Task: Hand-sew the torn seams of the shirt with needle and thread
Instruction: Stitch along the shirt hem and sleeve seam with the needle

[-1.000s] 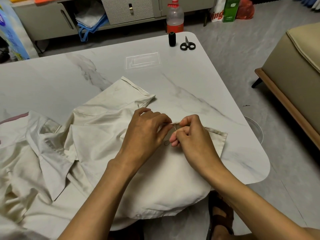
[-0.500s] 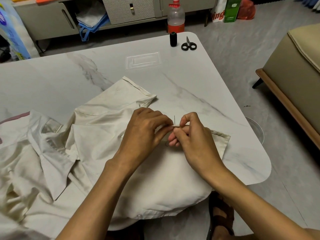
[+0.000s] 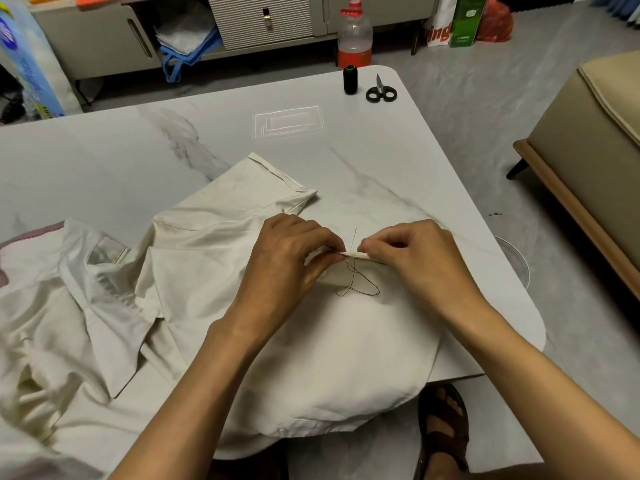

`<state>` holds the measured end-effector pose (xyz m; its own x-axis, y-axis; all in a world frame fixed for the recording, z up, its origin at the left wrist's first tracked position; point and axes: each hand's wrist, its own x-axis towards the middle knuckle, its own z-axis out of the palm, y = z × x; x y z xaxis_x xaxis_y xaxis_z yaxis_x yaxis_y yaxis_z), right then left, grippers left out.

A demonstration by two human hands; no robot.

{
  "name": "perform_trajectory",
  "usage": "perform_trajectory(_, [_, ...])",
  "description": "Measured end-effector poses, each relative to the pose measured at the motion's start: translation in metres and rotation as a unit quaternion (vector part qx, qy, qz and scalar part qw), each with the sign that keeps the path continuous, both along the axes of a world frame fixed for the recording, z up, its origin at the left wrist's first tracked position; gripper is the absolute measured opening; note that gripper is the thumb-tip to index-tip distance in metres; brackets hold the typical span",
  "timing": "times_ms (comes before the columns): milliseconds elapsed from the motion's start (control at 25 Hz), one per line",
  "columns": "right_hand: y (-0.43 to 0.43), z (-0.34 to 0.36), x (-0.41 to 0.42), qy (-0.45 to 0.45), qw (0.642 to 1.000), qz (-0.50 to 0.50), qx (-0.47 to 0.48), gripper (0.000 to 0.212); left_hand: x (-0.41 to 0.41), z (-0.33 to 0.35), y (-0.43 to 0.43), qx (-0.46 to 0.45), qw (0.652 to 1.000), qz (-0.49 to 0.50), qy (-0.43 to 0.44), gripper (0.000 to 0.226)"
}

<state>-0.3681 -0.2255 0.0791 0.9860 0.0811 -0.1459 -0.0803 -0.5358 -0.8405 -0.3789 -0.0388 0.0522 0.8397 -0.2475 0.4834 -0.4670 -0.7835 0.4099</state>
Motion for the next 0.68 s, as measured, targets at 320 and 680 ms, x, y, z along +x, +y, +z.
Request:
perform_trajectory(320, [0.005,-0.001,-0.0011,0.085,0.986,0.035,0.138,0.009,-0.0011,0.0009,0.0002,0.0,1.0,-0.006,-0.006,0.023])
perform_trajectory(680, [0.0051,0.0018,0.0043,0.046,0.929,-0.095,0.355,0.012,-0.0055,0.0013,0.004,-0.019,1.0,0.003,0.013,0.011])
